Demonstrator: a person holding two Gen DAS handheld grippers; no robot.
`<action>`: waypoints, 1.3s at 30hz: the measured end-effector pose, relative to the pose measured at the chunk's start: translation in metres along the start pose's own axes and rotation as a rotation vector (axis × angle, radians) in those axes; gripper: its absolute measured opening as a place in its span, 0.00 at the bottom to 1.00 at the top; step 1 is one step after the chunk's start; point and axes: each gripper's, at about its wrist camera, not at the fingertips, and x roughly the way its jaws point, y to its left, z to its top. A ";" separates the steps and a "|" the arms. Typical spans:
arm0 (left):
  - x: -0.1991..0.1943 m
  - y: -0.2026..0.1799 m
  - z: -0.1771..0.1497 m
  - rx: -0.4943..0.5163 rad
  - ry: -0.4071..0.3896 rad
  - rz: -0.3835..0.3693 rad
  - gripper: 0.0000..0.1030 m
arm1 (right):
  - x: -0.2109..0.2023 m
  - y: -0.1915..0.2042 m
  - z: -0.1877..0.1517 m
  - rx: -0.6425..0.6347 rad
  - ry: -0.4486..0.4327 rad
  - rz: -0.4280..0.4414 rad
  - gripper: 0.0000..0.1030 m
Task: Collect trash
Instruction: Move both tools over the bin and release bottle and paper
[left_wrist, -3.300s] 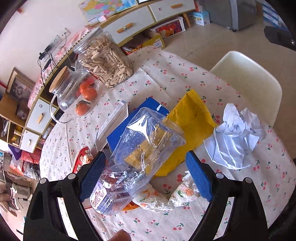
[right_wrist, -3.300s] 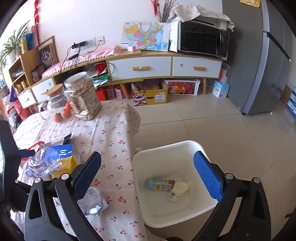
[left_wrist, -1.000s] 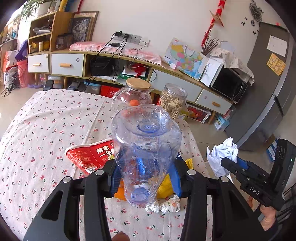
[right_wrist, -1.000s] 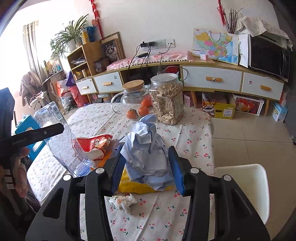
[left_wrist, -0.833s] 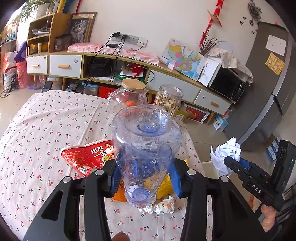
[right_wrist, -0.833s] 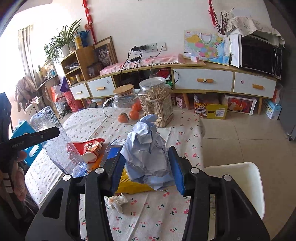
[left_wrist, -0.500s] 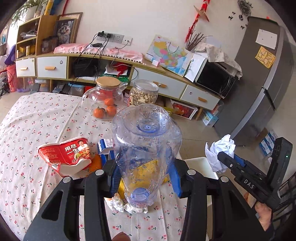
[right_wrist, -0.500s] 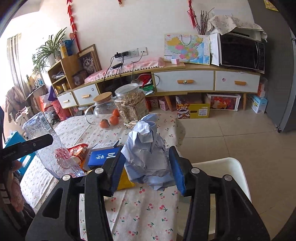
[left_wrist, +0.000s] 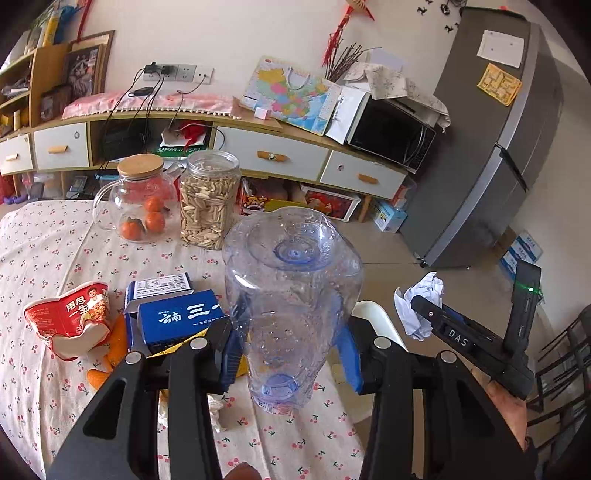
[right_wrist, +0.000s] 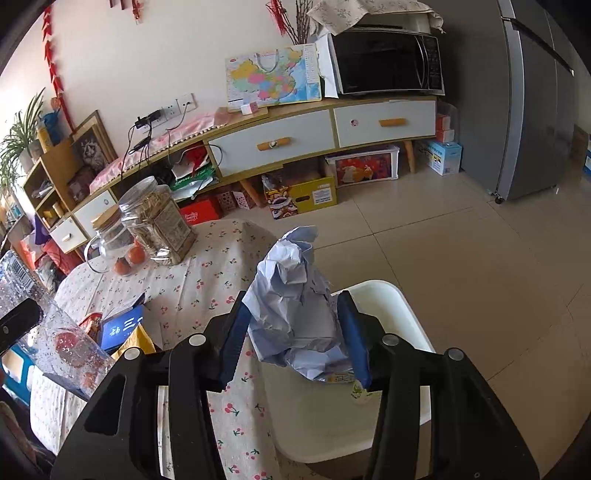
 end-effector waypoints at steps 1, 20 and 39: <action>0.003 -0.005 0.001 0.006 0.002 -0.009 0.43 | 0.001 -0.004 0.000 0.011 0.004 -0.015 0.44; 0.052 -0.103 0.014 0.100 0.041 -0.127 0.43 | -0.021 -0.085 0.006 0.269 -0.046 -0.211 0.83; 0.129 -0.168 0.009 0.150 0.146 -0.148 0.51 | -0.052 -0.148 0.002 0.368 -0.106 -0.420 0.89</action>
